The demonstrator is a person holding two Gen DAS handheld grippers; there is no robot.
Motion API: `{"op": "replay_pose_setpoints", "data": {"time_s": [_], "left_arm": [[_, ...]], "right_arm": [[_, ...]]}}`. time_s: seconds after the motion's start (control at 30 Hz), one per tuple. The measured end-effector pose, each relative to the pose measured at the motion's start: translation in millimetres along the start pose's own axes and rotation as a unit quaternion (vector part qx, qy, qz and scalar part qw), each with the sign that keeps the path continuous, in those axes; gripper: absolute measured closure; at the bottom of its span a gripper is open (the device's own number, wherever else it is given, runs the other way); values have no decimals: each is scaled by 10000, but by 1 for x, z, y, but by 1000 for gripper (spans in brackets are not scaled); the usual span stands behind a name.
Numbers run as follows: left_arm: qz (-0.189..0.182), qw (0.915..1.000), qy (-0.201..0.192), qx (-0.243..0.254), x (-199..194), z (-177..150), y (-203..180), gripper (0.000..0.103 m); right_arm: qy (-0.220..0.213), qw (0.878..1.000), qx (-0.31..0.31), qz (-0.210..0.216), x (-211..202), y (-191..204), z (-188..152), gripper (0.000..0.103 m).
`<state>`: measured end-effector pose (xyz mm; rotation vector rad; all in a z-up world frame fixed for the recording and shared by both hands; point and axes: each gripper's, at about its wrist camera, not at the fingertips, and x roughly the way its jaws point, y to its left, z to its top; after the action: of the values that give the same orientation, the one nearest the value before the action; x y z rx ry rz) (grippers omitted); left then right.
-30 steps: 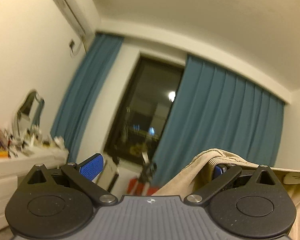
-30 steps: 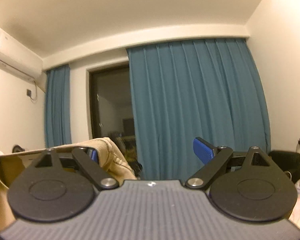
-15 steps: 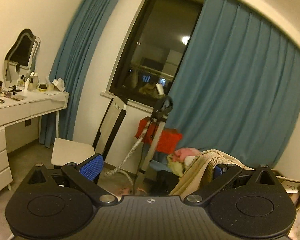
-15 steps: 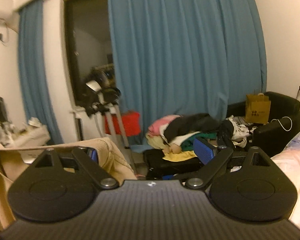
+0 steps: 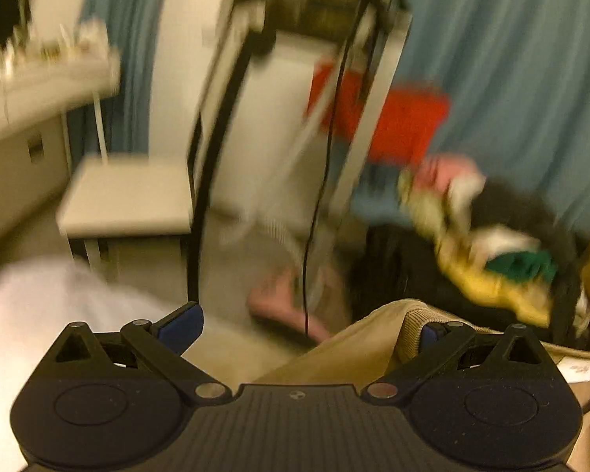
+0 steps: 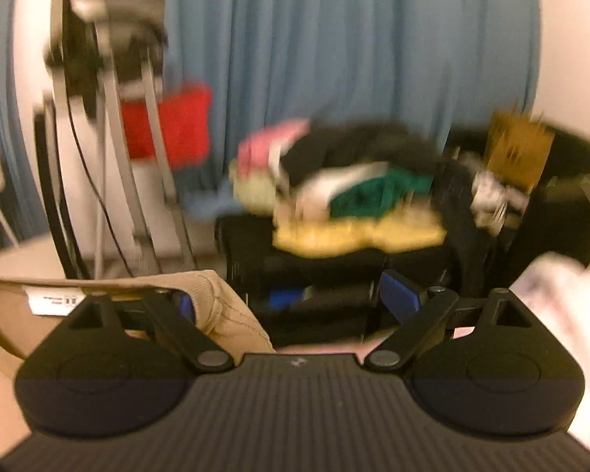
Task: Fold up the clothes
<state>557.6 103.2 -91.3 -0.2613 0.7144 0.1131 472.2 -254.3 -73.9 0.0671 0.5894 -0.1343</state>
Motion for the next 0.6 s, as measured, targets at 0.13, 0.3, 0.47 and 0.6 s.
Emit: {"op": "replay_pose_setpoints", "data": {"time_s": [0.13,0.3,0.47,0.6], "left_arm": [[202,9950,956,216,72,-12,8,1],[534,9687,1820,1600,89,-11,-16,1],[238,9729,1507,1738,27,-4,-39,0],[-65,9828,886,1620,-58,-31,-36,0]], "right_arm": [[847,9963,-144,1,78,5,-25,13],[1760,9816,-509,542,86,19,-25,13],[1428,9846,-421,921,34,24,-9,13],[952,9900,-274,1003,-45,23,-24,13]]}}
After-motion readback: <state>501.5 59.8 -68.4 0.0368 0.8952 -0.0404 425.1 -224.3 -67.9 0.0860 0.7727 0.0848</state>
